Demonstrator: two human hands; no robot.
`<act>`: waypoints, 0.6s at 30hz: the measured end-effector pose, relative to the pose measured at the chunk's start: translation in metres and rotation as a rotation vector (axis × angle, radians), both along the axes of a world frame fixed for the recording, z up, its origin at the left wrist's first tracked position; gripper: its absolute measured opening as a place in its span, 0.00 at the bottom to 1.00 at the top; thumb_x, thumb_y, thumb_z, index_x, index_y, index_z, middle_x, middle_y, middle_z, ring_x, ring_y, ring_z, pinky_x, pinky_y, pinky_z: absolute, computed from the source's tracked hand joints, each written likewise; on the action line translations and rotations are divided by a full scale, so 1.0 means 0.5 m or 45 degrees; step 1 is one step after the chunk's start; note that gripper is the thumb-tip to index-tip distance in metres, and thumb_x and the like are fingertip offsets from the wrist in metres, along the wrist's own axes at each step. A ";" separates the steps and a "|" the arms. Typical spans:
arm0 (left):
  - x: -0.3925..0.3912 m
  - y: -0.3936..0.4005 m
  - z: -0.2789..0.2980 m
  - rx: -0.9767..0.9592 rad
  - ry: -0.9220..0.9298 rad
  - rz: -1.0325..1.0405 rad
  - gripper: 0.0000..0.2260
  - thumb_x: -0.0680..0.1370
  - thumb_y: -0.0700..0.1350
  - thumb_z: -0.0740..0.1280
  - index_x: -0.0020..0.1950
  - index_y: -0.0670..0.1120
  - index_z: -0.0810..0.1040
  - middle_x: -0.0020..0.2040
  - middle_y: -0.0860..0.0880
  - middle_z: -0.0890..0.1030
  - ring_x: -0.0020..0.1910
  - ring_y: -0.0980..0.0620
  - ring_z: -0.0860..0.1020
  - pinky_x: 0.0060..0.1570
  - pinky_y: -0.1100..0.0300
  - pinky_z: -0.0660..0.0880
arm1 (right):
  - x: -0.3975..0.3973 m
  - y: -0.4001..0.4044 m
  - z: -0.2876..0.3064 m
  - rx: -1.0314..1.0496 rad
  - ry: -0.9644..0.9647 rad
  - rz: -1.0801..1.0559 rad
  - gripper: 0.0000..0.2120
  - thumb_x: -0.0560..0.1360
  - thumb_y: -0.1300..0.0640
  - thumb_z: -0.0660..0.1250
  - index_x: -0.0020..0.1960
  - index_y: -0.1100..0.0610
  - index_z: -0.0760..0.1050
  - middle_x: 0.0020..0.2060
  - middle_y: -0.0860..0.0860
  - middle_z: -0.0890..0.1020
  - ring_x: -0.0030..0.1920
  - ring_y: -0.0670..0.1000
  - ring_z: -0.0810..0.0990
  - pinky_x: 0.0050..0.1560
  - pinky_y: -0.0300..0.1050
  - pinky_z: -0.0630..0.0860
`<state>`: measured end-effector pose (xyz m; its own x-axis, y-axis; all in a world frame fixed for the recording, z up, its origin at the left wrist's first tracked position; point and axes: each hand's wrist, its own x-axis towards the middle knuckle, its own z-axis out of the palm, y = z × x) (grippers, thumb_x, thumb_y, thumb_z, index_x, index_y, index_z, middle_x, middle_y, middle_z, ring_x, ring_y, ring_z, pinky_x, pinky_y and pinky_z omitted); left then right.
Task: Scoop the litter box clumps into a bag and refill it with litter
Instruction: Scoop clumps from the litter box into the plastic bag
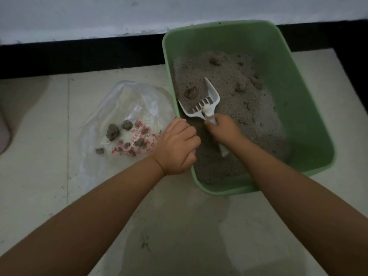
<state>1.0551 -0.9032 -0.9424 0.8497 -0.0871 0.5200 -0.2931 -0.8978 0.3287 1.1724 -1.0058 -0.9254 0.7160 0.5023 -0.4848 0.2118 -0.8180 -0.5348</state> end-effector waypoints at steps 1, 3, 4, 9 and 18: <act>0.000 0.000 0.001 0.002 -0.001 0.002 0.15 0.71 0.43 0.53 0.31 0.38 0.73 0.31 0.40 0.72 0.37 0.47 0.63 0.47 0.52 0.65 | 0.001 -0.005 -0.003 0.053 -0.002 -0.024 0.09 0.79 0.57 0.57 0.46 0.62 0.70 0.32 0.55 0.71 0.39 0.53 0.72 0.39 0.44 0.68; -0.001 -0.001 0.002 0.003 -0.003 0.008 0.15 0.71 0.44 0.53 0.31 0.38 0.73 0.30 0.40 0.72 0.37 0.47 0.62 0.47 0.52 0.65 | 0.002 -0.022 0.000 0.169 -0.014 -0.085 0.08 0.79 0.58 0.58 0.44 0.61 0.69 0.30 0.54 0.71 0.33 0.52 0.71 0.38 0.42 0.67; -0.002 -0.002 0.004 0.006 -0.006 0.013 0.14 0.71 0.43 0.54 0.30 0.38 0.73 0.30 0.40 0.72 0.37 0.47 0.62 0.47 0.52 0.65 | 0.005 -0.031 0.005 0.221 -0.019 -0.122 0.08 0.79 0.58 0.59 0.43 0.61 0.68 0.29 0.52 0.70 0.31 0.52 0.70 0.35 0.42 0.67; 0.000 -0.002 0.009 0.032 -0.006 0.030 0.13 0.70 0.43 0.54 0.30 0.38 0.72 0.29 0.41 0.72 0.36 0.47 0.61 0.47 0.51 0.65 | 0.027 -0.074 0.063 0.323 -0.054 -0.284 0.14 0.79 0.58 0.58 0.34 0.53 0.66 0.27 0.50 0.71 0.21 0.43 0.72 0.28 0.39 0.67; -0.005 -0.002 0.023 0.093 0.077 0.055 0.11 0.68 0.42 0.55 0.30 0.38 0.72 0.30 0.41 0.71 0.37 0.47 0.61 0.49 0.52 0.63 | 0.008 -0.155 0.083 0.258 0.028 -0.271 0.15 0.79 0.60 0.59 0.33 0.56 0.66 0.25 0.52 0.69 0.17 0.41 0.70 0.27 0.38 0.67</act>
